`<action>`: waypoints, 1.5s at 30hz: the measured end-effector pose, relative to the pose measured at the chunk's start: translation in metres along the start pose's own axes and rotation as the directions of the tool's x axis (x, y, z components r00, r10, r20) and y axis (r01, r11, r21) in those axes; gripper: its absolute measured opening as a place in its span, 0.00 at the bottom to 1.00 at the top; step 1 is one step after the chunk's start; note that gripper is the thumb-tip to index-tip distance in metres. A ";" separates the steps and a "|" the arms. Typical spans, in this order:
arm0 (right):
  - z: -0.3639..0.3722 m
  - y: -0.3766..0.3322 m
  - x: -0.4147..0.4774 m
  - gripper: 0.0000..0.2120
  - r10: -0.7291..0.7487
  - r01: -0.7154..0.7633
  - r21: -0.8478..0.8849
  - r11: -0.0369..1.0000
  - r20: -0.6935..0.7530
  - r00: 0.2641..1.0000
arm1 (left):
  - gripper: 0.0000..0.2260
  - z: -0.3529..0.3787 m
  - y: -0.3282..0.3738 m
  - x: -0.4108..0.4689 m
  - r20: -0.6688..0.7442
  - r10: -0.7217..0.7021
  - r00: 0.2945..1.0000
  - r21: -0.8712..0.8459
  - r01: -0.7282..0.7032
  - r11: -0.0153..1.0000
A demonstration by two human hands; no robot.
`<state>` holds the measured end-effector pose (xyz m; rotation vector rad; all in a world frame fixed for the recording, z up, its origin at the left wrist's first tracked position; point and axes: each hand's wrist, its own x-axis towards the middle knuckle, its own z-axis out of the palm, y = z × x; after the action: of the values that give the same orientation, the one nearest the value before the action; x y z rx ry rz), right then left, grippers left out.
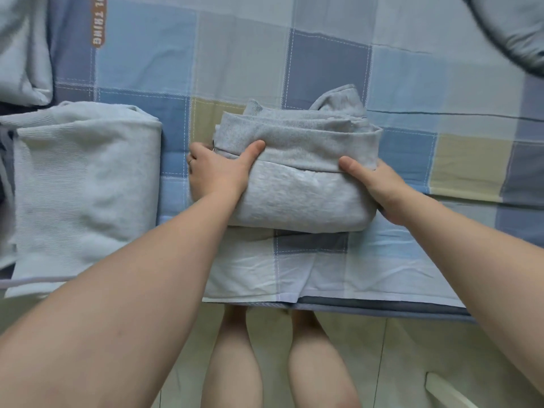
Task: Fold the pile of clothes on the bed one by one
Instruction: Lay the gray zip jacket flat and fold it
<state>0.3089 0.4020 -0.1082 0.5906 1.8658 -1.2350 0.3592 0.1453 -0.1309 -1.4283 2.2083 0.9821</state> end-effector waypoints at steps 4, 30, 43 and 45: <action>0.004 -0.009 -0.018 0.27 0.124 -0.126 0.132 0.983 0.023 0.992 | 0.47 -0.027 0.007 0.003 0.278 -0.080 0.957 -0.020 0.089 0.996; 0.386 -0.192 -0.030 0.33 -0.264 0.498 -0.683 0.534 0.424 0.866 | 0.24 -0.195 -0.213 -0.033 0.097 -0.602 0.793 -0.889 0.341 0.306; 0.349 -0.136 -0.087 0.34 -0.567 0.694 -0.573 -0.437 0.774 0.282 | 0.22 -0.182 -0.180 -0.054 -0.460 0.218 0.861 -0.020 -0.255 0.967; 0.357 -0.127 -0.075 0.33 -0.500 0.696 -0.556 -0.455 0.806 0.317 | 0.26 -0.171 -0.189 -0.042 -0.349 0.148 0.925 0.058 -0.136 0.989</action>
<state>0.3882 0.0284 -0.0502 -1.7352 2.3006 -0.1198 0.5611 0.0044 -0.0546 -1.5484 2.6032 0.7752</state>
